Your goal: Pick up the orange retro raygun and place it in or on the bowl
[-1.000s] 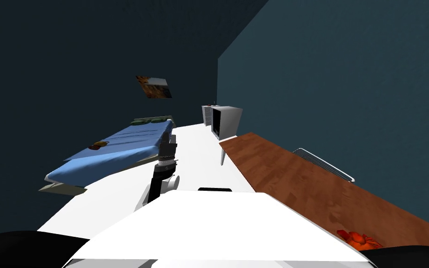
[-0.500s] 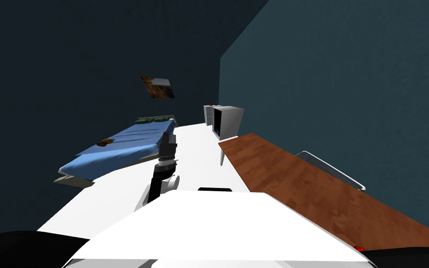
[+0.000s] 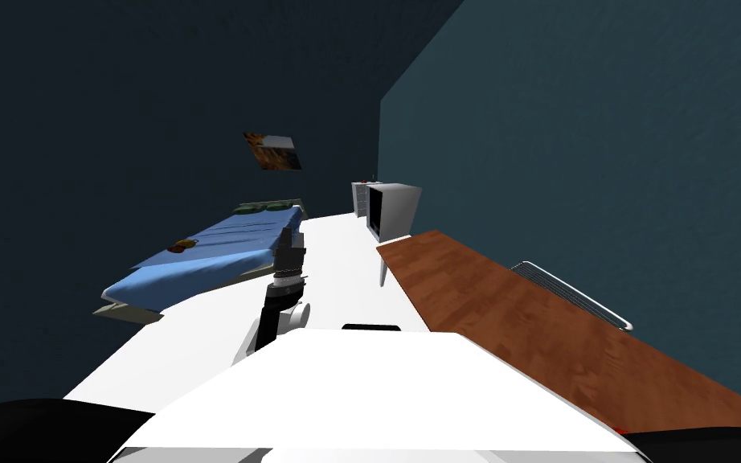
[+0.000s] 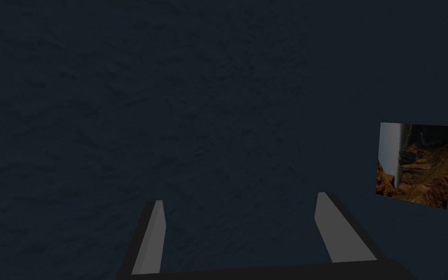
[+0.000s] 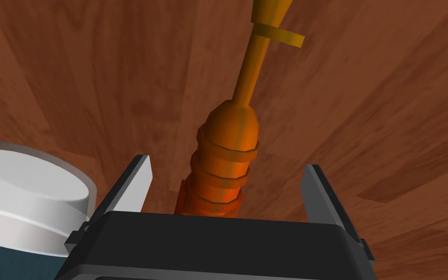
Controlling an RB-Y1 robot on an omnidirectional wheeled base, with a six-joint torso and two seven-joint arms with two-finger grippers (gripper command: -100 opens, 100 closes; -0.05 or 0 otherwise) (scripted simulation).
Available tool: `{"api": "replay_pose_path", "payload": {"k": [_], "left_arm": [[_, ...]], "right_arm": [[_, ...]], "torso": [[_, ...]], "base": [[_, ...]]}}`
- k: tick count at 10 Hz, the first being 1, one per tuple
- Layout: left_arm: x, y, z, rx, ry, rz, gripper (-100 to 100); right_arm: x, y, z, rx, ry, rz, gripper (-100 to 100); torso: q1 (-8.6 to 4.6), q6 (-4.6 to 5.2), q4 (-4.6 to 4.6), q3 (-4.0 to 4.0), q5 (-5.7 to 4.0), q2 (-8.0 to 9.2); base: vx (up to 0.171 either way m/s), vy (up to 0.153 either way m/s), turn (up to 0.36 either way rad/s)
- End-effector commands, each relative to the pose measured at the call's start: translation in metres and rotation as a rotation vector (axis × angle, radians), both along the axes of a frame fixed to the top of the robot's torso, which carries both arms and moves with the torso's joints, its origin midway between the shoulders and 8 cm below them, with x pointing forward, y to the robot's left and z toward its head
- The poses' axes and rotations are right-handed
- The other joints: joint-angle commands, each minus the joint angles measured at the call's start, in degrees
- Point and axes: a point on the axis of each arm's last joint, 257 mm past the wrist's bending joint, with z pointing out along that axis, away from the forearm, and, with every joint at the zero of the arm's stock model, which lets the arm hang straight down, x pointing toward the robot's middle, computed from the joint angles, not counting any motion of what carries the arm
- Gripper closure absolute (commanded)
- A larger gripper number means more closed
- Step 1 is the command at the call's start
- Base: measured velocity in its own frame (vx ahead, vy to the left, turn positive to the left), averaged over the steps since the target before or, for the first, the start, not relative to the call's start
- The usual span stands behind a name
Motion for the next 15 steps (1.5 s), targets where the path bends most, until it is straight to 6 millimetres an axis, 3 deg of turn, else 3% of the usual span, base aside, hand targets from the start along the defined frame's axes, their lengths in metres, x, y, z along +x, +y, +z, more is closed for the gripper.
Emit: {"api": "replay_pose_path", "payload": {"k": [1,2,3,7,8,9,12,13,14,15], "left_arm": [[0.000,0.000,0.000,0.000,0.000,0.000,0],[0.000,0.000,0.000,0.000,0.000,0.000,0],[0.000,0.000,0.000,0.000,0.000,0.000,0],[0.000,0.000,0.000,0.000,0.000,0.000,0],[0.000,0.000,0.000,0.000,0.000,0.000,0],[0.000,0.000,0.000,0.000,0.000,0.000,0],[0.000,0.000,0.000,0.000,0.000,0.000,0],[0.000,0.000,0.000,0.000,0.000,0.000,0],[0.000,0.000,0.000,0.000,0.000,0.000,0],[0.000,0.000,0.000,0.000,0.000,0.000,0]], "right_arm": [[0.000,0.003,-0.010,0.000,0.002,-0.003,-100],[-0.001,0.002,-0.005,0.000,0.000,-0.003,-100],[-0.001,0.002,-0.006,0.000,0.001,-0.003,100],[-0.001,0.003,-0.006,0.000,0.001,-0.004,100],[-0.001,0.002,-0.006,0.000,0.002,-0.004,0],[0.000,-0.001,0.002,0.000,0.000,-0.001,100],[0.000,-0.004,0.007,-0.001,-0.001,-0.002,100],[0.000,-0.004,0.008,0.000,-0.002,-0.001,0],[-0.004,0.008,-0.001,0.025,-0.011,-0.041,100],[-0.008,0.017,-0.006,0.041,-0.016,-0.063,100]], "torso": [[0.00,0.00,0.00,0.00,0.00,0.00],[-0.03,0.00,0.00,-0.01,-0.01,-0.02],[0.05,0.00,0.00,0.00,0.02,0.00],[0.13,-0.02,0.01,0.01,0.03,0.02],[0.13,-0.02,0.01,0.01,0.03,0.02],[0.14,-0.02,0.01,0.01,0.03,0.01],[0.38,-0.01,0.02,0.04,0.12,0.08],[0.29,-0.02,0.02,0.04,0.09,0.06],[0.23,-0.02,0.01,0.02,0.09,0.03],[0.51,0.03,0.02,0.05,0.06,0.10]], "base": [[0.014,-0.047,0.012],[0.008,-0.022,0.005],[0.000,0.000,0.000],[0.000,0.000,0.000],[0.000,0.000,0.000],[-0.004,0.029,-0.009],[-0.013,0.041,-0.009],[0.000,0.000,0.000],[-0.019,0.086,-0.036],[-0.062,0.250,-0.061]]}}
